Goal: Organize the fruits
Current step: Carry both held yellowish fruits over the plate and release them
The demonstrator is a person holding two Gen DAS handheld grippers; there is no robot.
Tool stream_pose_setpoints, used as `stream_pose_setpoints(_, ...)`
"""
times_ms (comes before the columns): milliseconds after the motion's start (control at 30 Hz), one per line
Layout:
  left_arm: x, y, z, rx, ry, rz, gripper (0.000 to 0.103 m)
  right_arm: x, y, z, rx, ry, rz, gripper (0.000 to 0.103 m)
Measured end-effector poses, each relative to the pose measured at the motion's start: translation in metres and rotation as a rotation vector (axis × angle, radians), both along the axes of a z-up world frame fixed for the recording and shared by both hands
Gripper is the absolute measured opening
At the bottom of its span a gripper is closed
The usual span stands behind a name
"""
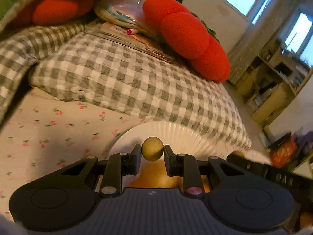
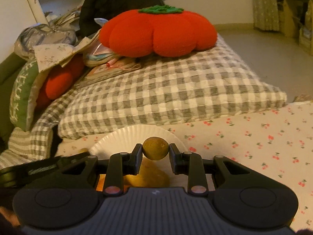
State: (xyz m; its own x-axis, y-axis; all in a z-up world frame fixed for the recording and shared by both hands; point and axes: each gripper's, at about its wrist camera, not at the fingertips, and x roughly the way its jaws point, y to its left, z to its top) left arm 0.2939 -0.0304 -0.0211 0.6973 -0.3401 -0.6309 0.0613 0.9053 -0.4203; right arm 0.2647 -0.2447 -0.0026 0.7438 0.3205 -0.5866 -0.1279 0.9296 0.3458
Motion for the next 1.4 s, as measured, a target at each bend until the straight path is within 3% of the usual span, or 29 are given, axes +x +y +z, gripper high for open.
stream_pose_setpoints(200,0.019,-0.014,-0.009,-0.049,-0.009,-0.039,0.018,0.012,-0.001,-0.005,0.026,0.025,0.009,0.026)
stream_pose_setpoints(333,0.031,-0.019,-0.021,-0.077,0.028,-0.069,0.018,0.019,0.003,-0.018,0.020,0.057,0.013,0.026)
stream_pose_setpoints(633,0.038,-0.020,-0.033,-0.068,0.047,-0.099,0.018,0.028,0.007,-0.031,0.025,0.085,-0.001,0.027)
stream_pose_setpoints(1133,0.034,-0.016,-0.023,-0.079,0.036,-0.092,0.021,0.029,0.004,-0.031,0.097,0.085,-0.038,0.031)
stream_pose_setpoints(1400,0.023,-0.007,-0.002,-0.047,0.005,-0.047,0.029,0.016,0.003,-0.012,0.094,0.054,-0.042,0.036)
